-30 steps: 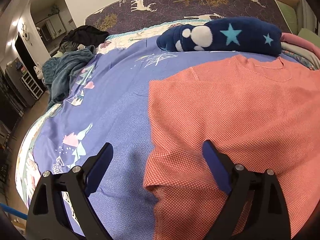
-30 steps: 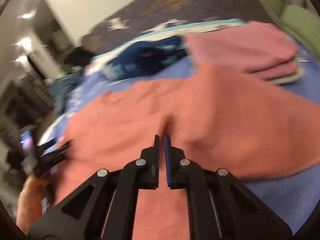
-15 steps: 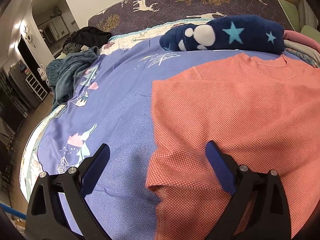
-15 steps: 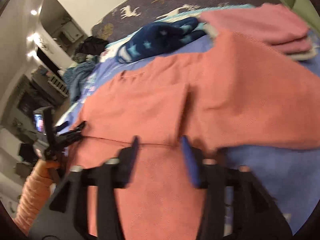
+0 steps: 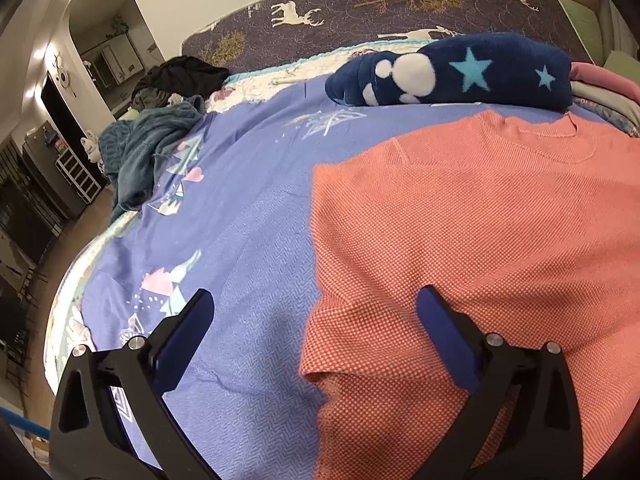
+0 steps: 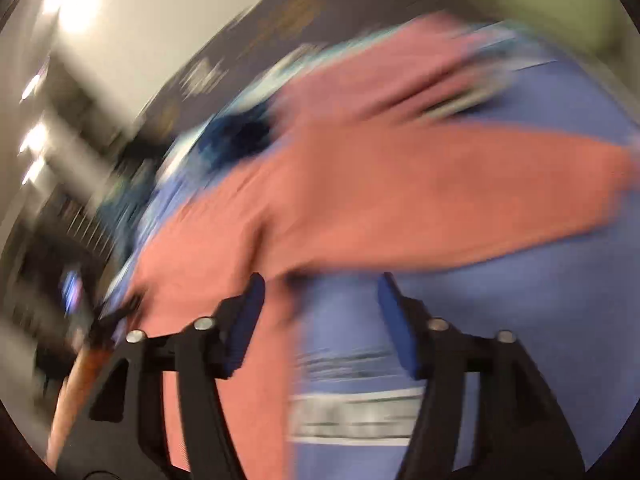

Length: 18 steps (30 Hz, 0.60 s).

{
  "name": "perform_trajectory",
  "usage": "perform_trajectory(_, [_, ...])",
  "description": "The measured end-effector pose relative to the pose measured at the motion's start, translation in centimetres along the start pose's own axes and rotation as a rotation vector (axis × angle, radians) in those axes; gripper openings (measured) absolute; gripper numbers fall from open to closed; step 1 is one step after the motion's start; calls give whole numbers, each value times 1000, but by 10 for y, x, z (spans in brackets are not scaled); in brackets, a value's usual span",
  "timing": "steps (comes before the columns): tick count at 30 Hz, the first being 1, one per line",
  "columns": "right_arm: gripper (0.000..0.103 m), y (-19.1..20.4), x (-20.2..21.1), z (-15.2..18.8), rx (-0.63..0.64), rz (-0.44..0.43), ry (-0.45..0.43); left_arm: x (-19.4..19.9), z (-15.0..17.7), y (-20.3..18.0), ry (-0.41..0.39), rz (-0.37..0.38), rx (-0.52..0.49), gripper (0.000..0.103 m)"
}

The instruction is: Fold small clothes

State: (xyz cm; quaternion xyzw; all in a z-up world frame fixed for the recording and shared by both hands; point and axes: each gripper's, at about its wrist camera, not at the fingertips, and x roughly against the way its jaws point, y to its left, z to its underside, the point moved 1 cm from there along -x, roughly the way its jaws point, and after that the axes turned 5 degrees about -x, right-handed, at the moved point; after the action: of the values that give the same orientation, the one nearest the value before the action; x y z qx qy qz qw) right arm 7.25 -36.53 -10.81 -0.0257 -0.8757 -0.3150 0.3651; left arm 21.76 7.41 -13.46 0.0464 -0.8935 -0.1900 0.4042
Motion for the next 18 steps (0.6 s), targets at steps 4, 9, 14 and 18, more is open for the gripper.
perform_trajectory(4, [64,-110,32,-29,-369,166,-91,31,-13,-15,-83,87,19,101])
perform_trajectory(9, [71,-174,10,-25,-675,29,-53,66,-36,-67,-160,266,-41,101])
perform_trajectory(14, [64,-177,-10,-37,-731,-62,-107,47,-38,-117,-111,296,-132,101])
perform_trajectory(18, [6,-183,-25,-50,-767,-133,-66,23,-31,-120,-19,362,-81,101])
